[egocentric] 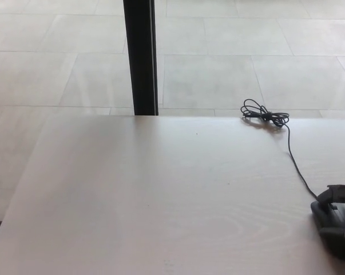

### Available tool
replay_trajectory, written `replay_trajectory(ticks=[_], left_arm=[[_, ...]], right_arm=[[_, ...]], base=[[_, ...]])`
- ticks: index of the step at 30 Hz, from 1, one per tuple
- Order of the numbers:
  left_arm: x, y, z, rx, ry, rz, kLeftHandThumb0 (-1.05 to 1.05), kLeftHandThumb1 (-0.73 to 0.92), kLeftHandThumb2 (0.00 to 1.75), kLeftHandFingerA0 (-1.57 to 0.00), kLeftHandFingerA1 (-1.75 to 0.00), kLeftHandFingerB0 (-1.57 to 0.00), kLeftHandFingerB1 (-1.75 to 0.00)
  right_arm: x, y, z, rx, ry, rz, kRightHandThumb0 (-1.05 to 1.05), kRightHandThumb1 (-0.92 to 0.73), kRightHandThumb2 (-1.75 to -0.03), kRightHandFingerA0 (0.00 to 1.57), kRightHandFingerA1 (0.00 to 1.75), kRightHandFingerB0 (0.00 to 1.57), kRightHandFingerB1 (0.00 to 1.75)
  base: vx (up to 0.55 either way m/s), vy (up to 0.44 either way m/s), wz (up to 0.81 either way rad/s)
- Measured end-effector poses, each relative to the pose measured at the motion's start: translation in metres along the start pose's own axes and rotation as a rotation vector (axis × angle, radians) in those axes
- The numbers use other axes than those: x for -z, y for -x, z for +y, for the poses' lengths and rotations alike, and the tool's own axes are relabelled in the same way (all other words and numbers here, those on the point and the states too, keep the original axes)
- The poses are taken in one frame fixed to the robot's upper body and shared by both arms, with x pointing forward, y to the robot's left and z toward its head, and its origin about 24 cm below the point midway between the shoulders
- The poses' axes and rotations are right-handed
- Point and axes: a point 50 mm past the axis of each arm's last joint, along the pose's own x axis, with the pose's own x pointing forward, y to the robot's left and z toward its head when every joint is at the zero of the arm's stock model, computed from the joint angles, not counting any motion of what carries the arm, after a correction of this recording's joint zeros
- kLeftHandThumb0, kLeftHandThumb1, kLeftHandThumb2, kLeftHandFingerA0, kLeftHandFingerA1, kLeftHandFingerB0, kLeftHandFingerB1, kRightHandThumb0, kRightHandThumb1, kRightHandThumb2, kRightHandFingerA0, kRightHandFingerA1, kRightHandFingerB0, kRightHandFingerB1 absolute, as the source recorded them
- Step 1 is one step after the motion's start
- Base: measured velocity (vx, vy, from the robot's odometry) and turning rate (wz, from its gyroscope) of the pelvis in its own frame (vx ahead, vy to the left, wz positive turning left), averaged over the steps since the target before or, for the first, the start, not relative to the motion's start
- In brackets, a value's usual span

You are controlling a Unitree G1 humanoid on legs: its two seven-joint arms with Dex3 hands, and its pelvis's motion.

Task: The robot uses its right fingers to click on the left button of the black mouse placed on the table.

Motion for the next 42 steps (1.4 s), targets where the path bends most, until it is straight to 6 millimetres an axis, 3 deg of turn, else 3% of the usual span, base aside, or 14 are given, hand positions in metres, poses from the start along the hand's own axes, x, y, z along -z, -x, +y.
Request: replay_trajectory(ticks=[19, 20, 22, 23, 24, 25, 26, 32, 33, 35, 38, 39, 41, 42], left_arm=[[-0.002, -0.001, -0.003, 0.014, 0.017, -0.006, -0.38, 0.57, 0.57, -0.78, -0.68, -0.71, -0.6], [-0.002, -0.001, -0.003, 0.014, 0.018, -0.005, -0.36, 0.59, 0.57, -0.73, -0.7, -0.69, -0.61], [-0.002, -0.001, -0.003, 0.012, 0.026, -0.006, -0.39, 0.57, 0.57, -0.76, -0.68, -0.68, -0.58], [-0.002, -0.001, -0.003, 0.012, 0.026, -0.006, -0.38, 0.57, 0.56, -0.78, -0.73, -0.71, -0.61], [-0.002, -0.001, -0.003, 0.012, 0.027, -0.006, -0.37, 0.56, 0.56, -0.79, -0.69, -0.69, -0.6], [-0.002, -0.001, -0.003, 0.012, 0.028, -0.007, -0.37, 0.58, 0.57, -0.78, -0.68, -0.66, -0.59], [-0.002, -0.001, -0.003, 0.012, 0.029, -0.007, -0.37, 0.58, 0.56, -0.78, -0.69, -0.68, -0.6], [-0.003, -0.001, -0.002, 0.011, 0.04, -0.009, -0.37, 0.58, 0.56, -0.71, -0.71, -0.68, -0.61], [-0.003, -0.001, -0.002, 0.01, 0.043, -0.01, -0.36, 0.58, 0.56, -0.77, -0.72, -0.68, -0.6], [-0.003, -0.001, -0.002, 0.011, 0.042, -0.009, -0.36, 0.58, 0.56, -0.77, -0.72, -0.68, -0.6], [-0.002, -0.001, -0.002, 0.011, 0.043, -0.007, -0.36, 0.61, 0.56, -0.75, -0.72, -0.69, -0.62], [-0.002, -0.001, -0.002, 0.012, 0.044, -0.007, -0.36, 0.61, 0.57, -0.74, -0.71, -0.67, -0.6], [-0.002, -0.001, -0.002, 0.014, 0.046, -0.007, -0.36, 0.62, 0.58, -0.71, -0.72, -0.66, -0.61], [-0.002, -0.001, -0.002, 0.014, 0.046, -0.007, -0.36, 0.61, 0.57, -0.73, -0.7, -0.67, -0.61]], right_arm=[[0.025, 0.024, 0.016, 0.026, -0.003, 0.053, -0.69, -0.85, -0.66, 0.23, 0.41, 0.47, 0.36], [0.024, 0.024, 0.017, 0.025, -0.004, 0.051, -0.72, -0.69, -1.0, 0.17, 0.5, 0.36, 0.49], [0.022, 0.024, 0.018, 0.021, -0.005, 0.045, -0.72, -0.68, -1.0, 0.17, 0.51, 0.36, 0.49], [0.022, 0.024, 0.019, 0.018, -0.006, 0.043, -0.7, -0.85, -0.66, 0.21, 0.42, 0.45, 0.36], [0.021, 0.024, 0.019, 0.018, -0.006, 0.042, -0.7, -0.68, -0.99, 0.16, 0.5, 0.36, 0.5], [0.02, 0.024, 0.019, 0.018, -0.005, 0.04, -0.7, -0.69, -0.99, 0.16, 0.5, 0.36, 0.49], [0.02, 0.024, 0.019, 0.017, -0.004, 0.039, -0.69, -0.85, -0.66, 0.21, 0.42, 0.45, 0.35], [0.02, 0.024, 0.02, 0.011, -0.004, 0.041, -0.7, -0.86, -0.66, 0.22, 0.42, 0.45, 0.36], [0.02, 0.024, 0.02, 0.01, -0.004, 0.041, -0.71, -0.69, -1.0, 0.16, 0.51, 0.36, 0.5], [0.02, 0.023, 0.02, 0.009, -0.003, 0.042, -0.71, -0.69, -1.0, 0.16, 0.51, 0.36, 0.5], [0.021, 0.022, 0.019, 0.009, -0.002, 0.043, -0.69, -0.67, -0.98, 0.17, 0.51, 0.37, 0.5], [0.02, 0.021, 0.018, 0.011, 0.0, 0.042, -0.68, -0.84, -0.65, 0.21, 0.44, 0.45, 0.37], [0.02, 0.02, 0.016, 0.013, 0.007, 0.039, -0.69, -0.86, -0.66, 0.21, 0.44, 0.45, 0.37], [0.02, 0.02, 0.015, 0.013, 0.009, 0.038, -0.72, -0.69, -1.01, 0.16, 0.51, 0.35, 0.5]], base=[[0.0, 0.0, 0.0], [0.0, 0.0, 0.0], [0.0, 0.0, 0.0], [0.0, 0.0, 0.0], [0.0, 0.0, 0.0], [0.0, 0.0, 0.0], [0.0, 0.0, 0.0], [0.0, 0.0, 0.0], [0.0, 0.0, 0.0], [0.0, 0.0, 0.0], [0.0, 0.0, 0.0], [0.0, 0.0, 0.0], [0.0, 0.0, 0.0], [0.0, 0.0, 0.0]])
